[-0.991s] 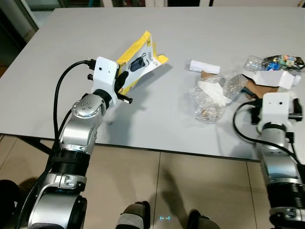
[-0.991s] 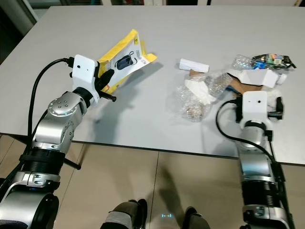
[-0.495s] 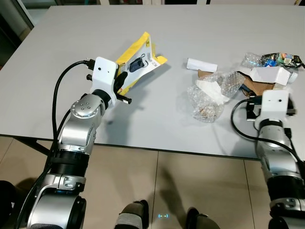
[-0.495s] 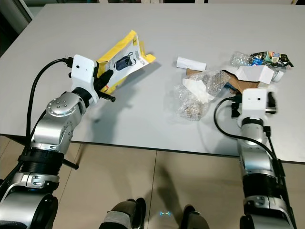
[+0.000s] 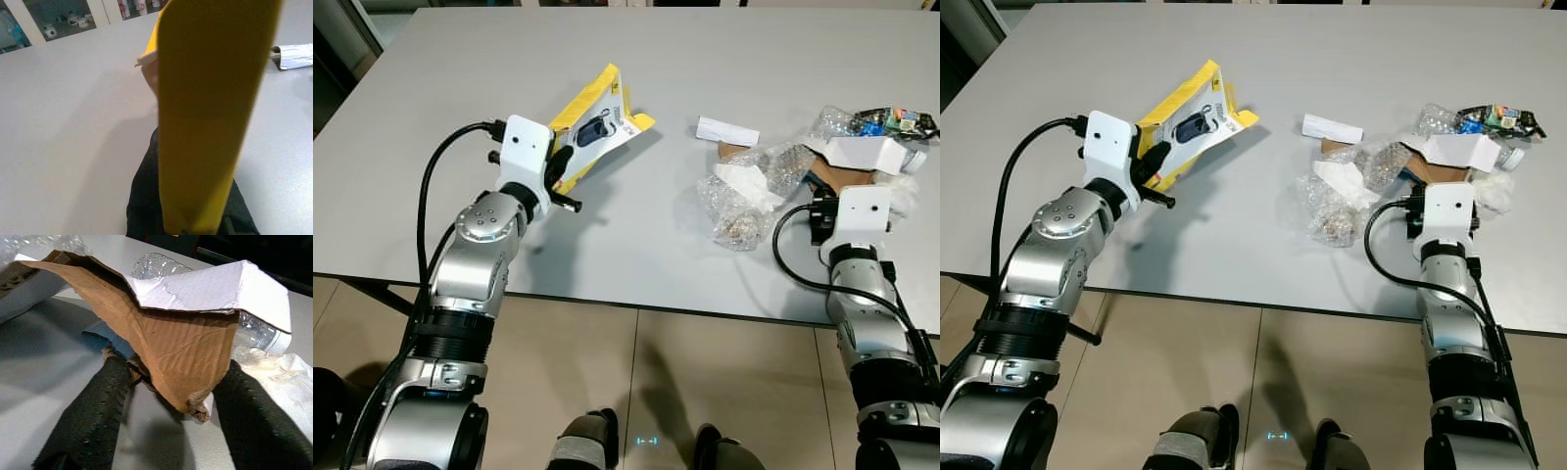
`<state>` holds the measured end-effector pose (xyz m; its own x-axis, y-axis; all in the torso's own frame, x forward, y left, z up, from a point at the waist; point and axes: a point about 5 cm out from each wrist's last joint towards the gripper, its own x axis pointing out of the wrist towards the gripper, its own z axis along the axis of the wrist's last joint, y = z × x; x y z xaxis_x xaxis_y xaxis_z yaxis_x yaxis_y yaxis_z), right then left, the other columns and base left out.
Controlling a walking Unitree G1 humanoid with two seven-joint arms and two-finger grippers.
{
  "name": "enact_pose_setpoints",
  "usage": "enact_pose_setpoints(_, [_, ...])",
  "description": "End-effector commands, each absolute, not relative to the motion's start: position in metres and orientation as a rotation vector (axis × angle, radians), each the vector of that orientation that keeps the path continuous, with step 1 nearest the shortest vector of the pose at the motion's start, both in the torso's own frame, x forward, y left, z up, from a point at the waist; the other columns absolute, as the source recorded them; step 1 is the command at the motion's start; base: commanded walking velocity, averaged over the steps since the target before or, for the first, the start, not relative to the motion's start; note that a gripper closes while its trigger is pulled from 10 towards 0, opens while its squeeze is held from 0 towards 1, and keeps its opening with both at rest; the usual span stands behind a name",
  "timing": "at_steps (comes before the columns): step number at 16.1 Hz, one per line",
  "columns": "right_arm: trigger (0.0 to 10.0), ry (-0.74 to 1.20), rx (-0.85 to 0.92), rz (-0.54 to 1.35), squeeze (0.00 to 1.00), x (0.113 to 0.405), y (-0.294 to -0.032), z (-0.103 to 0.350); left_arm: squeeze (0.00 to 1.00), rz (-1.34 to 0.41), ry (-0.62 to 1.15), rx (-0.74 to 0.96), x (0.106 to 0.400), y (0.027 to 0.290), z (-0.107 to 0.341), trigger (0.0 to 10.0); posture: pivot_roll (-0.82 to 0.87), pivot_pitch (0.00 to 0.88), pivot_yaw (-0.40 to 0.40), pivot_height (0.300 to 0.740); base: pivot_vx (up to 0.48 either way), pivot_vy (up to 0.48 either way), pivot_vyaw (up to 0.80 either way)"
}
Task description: Picking trash to rubbish bin
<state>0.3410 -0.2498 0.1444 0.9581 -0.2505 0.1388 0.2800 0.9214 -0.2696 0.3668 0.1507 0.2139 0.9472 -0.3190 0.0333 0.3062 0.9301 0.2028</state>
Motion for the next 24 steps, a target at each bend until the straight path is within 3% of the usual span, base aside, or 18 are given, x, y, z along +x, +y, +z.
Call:
enact_pose_setpoints(1, [0.0, -0.044, -0.271, -0.248, 0.0, 0.338, -0.245, 0.127, 0.0, -0.314, -0.064, 0.208, 0.365, 0.153, 0.214, 10.0, 0.45, 0.245, 0.095, 0.74, 0.0, 0.0, 0.0])
enact_pose_setpoints(18, [0.0, -0.056, -0.257, -0.26, 0.0, 0.34, -0.243, 0.122, 0.0, -0.314, -0.075, 0.213, 0.367, 0.152, 0.217, 10.0, 0.46, 0.235, 0.1, 0.74, 0.0, 0.0, 0.0])
enact_pose_setpoints(24, [0.0, -0.211, -0.237, -0.357, 0.0, 0.321, -0.243, 0.138, 0.0, -0.331, -0.077, 0.199, 0.37, 0.143, 0.215, 10.0, 0.41, 0.219, 0.102, 0.74, 0.0, 0.0, 0.0])
